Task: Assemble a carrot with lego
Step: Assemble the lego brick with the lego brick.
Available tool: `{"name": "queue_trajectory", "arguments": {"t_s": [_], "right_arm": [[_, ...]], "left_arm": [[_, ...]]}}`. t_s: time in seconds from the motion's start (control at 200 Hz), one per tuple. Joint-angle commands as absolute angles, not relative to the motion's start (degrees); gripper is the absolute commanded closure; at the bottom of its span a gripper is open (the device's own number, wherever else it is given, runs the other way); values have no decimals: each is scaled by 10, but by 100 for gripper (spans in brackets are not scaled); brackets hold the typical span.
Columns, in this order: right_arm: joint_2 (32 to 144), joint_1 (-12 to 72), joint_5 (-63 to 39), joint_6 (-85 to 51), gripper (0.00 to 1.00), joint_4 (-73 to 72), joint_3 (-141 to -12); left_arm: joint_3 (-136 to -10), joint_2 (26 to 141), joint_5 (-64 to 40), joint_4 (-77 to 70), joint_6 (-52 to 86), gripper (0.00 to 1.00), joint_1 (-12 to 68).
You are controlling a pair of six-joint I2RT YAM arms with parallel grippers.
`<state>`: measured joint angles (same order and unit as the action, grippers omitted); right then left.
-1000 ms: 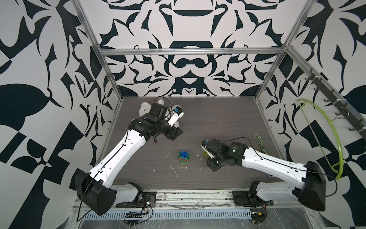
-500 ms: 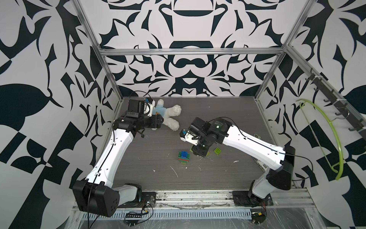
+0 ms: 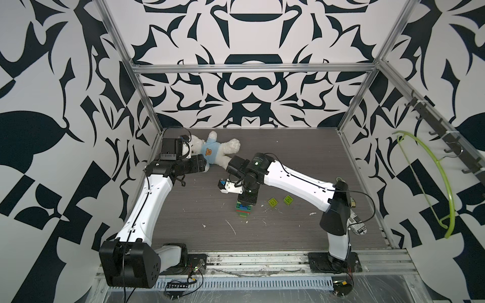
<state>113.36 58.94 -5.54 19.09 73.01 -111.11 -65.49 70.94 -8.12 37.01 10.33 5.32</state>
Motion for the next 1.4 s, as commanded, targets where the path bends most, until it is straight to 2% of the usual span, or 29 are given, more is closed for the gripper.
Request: {"name": "queue_trajectory", "arguments": {"t_s": [0.0,1.395], "right_arm": [[1136,593,-59,210,71,759,-1144],[1172,594,-42,174,71,733,-1130]], "left_arm": [[-649,697,-83,359,101,23,52],[-644,712,-119,357,97,24,52]]}}
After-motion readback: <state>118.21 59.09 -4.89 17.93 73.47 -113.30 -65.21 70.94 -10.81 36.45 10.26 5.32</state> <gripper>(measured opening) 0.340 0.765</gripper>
